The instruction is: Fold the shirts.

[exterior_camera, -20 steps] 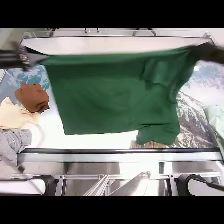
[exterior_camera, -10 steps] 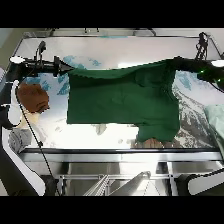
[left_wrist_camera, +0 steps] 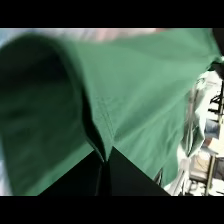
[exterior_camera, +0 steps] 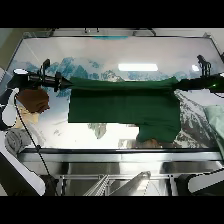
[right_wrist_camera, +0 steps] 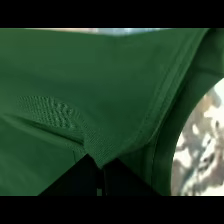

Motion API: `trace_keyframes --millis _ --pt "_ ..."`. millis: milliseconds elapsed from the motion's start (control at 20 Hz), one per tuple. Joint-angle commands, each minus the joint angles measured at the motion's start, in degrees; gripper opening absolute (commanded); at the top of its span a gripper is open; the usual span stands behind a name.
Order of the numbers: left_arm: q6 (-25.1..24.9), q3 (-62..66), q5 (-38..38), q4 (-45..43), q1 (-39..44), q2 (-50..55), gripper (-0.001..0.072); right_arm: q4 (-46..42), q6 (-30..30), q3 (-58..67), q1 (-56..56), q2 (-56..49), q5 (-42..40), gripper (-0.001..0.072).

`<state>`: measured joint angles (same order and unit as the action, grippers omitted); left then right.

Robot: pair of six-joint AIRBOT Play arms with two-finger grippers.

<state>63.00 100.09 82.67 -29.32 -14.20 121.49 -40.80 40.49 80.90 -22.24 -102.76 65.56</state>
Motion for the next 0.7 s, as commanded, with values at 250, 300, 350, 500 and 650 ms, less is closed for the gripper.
trace_keyframes --millis 250,300,350,500,650 --pt "0.04 -3.87 2.58 -2.67 0.0 -0.15 0.0088 -2.16 0.07 -3.91 -0.87 -0.9 2.58 0.0086" --pt "0.17 -3.63 5.03 -2.67 -0.28 -0.15 0.0309 -2.64 0.81 -3.89 -1.07 -0.57 3.1 0.0252" --pt "1.07 -3.02 7.91 -2.64 -0.85 -0.15 0.0344 -4.13 2.12 -3.85 -1.44 0.46 3.78 0.0281" --pt "4.72 -0.26 15.52 -2.64 -3.23 -0.98 0.0344 -10.49 7.32 -3.87 -3.58 5.75 3.98 0.0416" --pt "5.18 -2.25 15.82 -6.75 -5.55 -5.77 0.0343 -11.56 9.53 -4.07 -6.64 10.4 8.17 0.0402"
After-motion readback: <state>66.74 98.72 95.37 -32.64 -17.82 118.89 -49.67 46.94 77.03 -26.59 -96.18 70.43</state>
